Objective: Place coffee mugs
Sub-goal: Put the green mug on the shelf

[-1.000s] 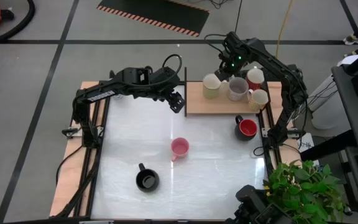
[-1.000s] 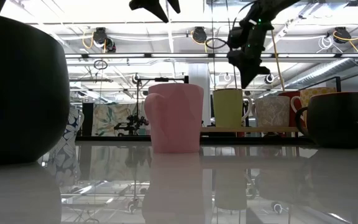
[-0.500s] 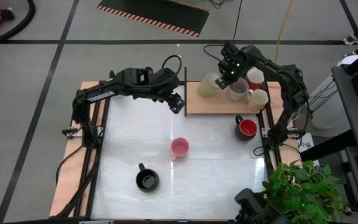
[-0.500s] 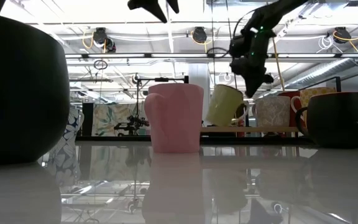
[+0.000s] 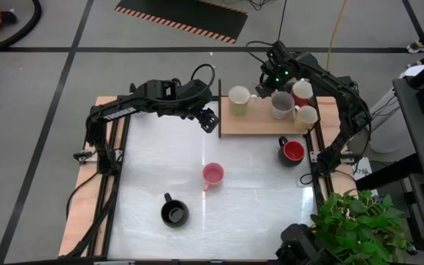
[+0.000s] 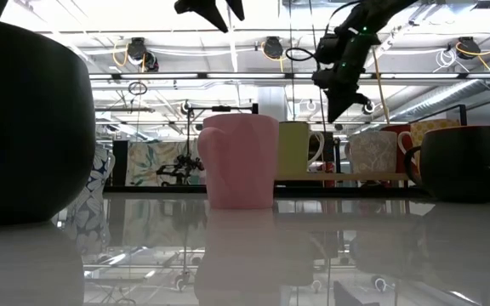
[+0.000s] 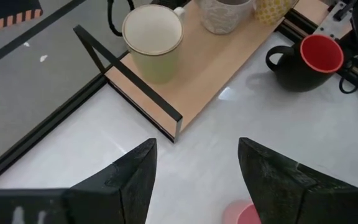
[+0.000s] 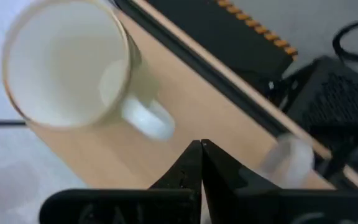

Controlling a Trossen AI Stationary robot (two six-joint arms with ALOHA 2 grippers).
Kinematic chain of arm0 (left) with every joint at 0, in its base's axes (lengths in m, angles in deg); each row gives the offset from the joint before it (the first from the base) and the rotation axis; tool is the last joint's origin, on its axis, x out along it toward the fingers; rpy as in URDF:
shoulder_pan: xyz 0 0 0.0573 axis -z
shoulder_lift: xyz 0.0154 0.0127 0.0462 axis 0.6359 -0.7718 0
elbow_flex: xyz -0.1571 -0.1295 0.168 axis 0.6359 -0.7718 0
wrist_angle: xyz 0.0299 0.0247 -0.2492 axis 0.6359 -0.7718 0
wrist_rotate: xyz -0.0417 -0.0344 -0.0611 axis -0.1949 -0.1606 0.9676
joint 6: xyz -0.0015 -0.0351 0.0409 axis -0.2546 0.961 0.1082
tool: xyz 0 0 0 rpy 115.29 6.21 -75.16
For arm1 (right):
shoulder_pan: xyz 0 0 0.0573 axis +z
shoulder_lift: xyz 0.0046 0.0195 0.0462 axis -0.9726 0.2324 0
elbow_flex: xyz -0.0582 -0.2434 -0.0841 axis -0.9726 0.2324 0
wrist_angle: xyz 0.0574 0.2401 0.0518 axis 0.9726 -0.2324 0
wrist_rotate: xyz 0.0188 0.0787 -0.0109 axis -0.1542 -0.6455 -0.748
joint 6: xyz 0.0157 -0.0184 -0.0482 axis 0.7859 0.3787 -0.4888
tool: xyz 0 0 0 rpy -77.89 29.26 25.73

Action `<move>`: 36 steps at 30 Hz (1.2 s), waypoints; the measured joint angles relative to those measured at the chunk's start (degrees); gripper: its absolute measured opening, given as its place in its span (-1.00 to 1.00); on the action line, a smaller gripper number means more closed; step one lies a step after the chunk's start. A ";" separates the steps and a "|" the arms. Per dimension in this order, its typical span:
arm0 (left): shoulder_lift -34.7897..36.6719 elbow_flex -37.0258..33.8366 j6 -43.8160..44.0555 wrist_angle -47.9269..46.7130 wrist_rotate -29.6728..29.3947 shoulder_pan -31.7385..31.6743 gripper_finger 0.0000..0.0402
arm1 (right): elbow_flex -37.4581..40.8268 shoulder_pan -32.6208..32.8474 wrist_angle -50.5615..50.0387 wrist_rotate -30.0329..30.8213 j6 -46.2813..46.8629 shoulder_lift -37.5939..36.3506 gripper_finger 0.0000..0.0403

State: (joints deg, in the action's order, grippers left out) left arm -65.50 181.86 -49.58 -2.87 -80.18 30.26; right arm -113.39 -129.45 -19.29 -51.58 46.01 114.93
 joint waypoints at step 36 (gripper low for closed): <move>0.00 0.00 -4.68 0.14 -0.01 -0.38 0.13 | 0.52 10.59 1.62 1.27 7.47 3.79 -1.00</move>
State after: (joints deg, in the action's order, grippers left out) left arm -65.50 181.86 -54.26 -2.73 -80.19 29.88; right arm -112.87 -118.86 -17.67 -50.31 53.48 118.72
